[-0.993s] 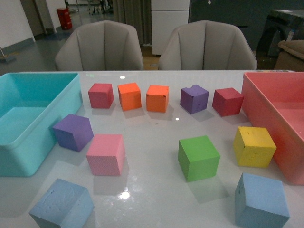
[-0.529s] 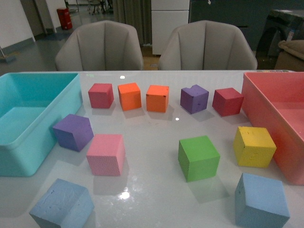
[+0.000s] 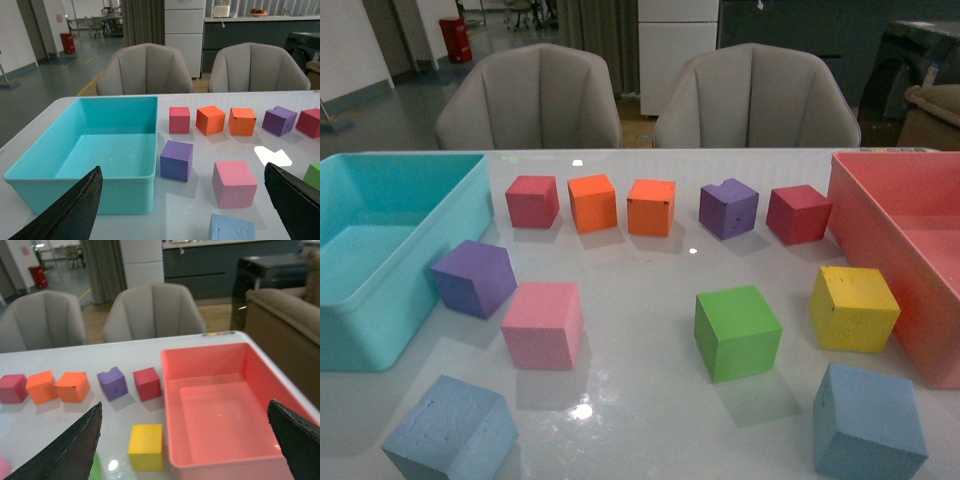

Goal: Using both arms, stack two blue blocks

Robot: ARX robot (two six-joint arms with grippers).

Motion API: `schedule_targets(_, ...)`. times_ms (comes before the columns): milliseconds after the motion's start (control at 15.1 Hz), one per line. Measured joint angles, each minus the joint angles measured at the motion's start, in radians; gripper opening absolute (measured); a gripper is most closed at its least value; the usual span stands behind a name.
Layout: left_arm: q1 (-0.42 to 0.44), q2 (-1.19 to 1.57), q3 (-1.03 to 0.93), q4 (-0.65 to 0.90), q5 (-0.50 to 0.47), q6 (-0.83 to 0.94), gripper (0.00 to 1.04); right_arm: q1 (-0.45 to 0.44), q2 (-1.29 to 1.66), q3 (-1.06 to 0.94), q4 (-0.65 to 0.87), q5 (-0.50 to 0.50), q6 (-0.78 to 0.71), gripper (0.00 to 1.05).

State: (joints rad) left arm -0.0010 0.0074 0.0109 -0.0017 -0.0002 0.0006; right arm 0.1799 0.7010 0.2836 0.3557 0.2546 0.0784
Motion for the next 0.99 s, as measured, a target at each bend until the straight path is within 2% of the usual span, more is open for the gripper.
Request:
schedule_targets(66,0.0,0.0,0.0,-0.001,0.0,0.0,0.98,0.071,0.492,0.181,0.041,-0.074,0.092,0.98)
schedule_targets(132,0.0,0.0,0.0,-0.001,0.0,0.0,0.98,0.111,0.708,0.281,-0.051,-0.114,0.211,0.98)
schedule_targets(199,0.0,0.0,0.0,-0.001,0.0,0.0,0.98,0.124,0.773,0.307,-0.102,-0.129,0.265,0.98)
schedule_targets(397,0.0,0.0,0.0,-0.001,0.0,0.0,0.98,0.142,0.877,0.331,-0.208,-0.172,0.378,0.98)
schedule_targets(993,0.0,0.0,0.0,-0.001,0.0,0.0,0.98,0.148,0.929,0.342,-0.22,-0.172,0.408,0.98)
